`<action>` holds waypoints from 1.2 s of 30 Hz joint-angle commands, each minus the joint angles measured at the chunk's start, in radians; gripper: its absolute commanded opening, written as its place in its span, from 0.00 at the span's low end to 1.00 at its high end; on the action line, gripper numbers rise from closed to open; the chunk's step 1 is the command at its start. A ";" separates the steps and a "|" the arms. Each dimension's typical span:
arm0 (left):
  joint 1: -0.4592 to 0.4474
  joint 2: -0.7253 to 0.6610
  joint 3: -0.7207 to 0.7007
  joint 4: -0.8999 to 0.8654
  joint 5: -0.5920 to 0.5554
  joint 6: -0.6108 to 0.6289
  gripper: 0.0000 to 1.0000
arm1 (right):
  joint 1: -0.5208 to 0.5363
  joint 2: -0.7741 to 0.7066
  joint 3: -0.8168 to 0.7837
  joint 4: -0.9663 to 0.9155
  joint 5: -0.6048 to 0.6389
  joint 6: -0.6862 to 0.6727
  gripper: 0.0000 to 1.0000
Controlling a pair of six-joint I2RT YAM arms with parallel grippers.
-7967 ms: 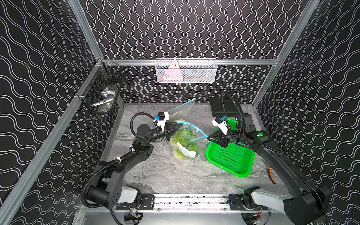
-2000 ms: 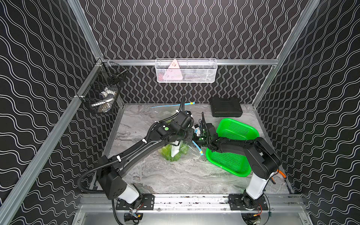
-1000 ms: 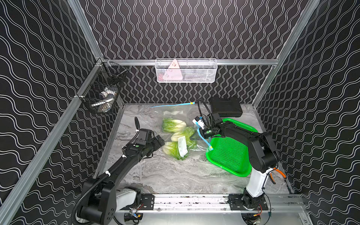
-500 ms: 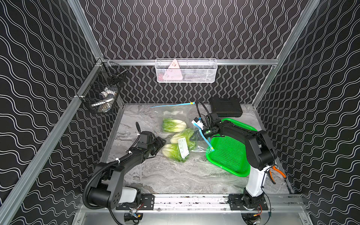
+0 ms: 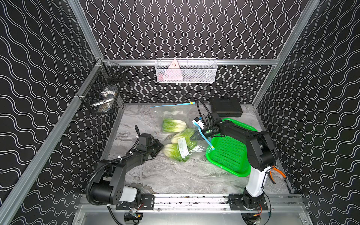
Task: Open the zip-top bag and take out the chinese cabbages
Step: Pick up the Chinese cabbage from the zipper food storage bag.
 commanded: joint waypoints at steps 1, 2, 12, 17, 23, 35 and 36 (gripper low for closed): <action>0.026 -0.032 -0.012 0.007 -0.059 -0.003 0.00 | -0.015 -0.033 -0.020 0.072 0.016 0.020 0.00; 0.037 -0.041 -0.015 -0.005 -0.064 0.000 0.00 | -0.021 -0.039 -0.026 0.074 0.015 0.019 0.00; 0.143 -0.156 -0.045 -0.122 -0.138 0.010 0.00 | -0.087 -0.118 -0.065 0.070 0.032 0.025 0.00; 0.172 -0.156 -0.040 -0.141 -0.138 0.015 0.00 | -0.131 -0.207 -0.090 0.062 0.064 0.041 0.00; 0.184 -0.149 -0.039 -0.139 -0.129 0.023 0.00 | -0.165 -0.311 -0.105 0.057 0.186 0.066 0.00; 0.196 -0.123 -0.046 -0.120 -0.111 0.019 0.00 | -0.166 -0.549 -0.076 0.026 0.443 0.125 0.00; 0.198 -0.121 -0.045 -0.121 -0.108 0.019 0.00 | -0.167 -0.564 -0.065 0.012 0.468 0.127 0.00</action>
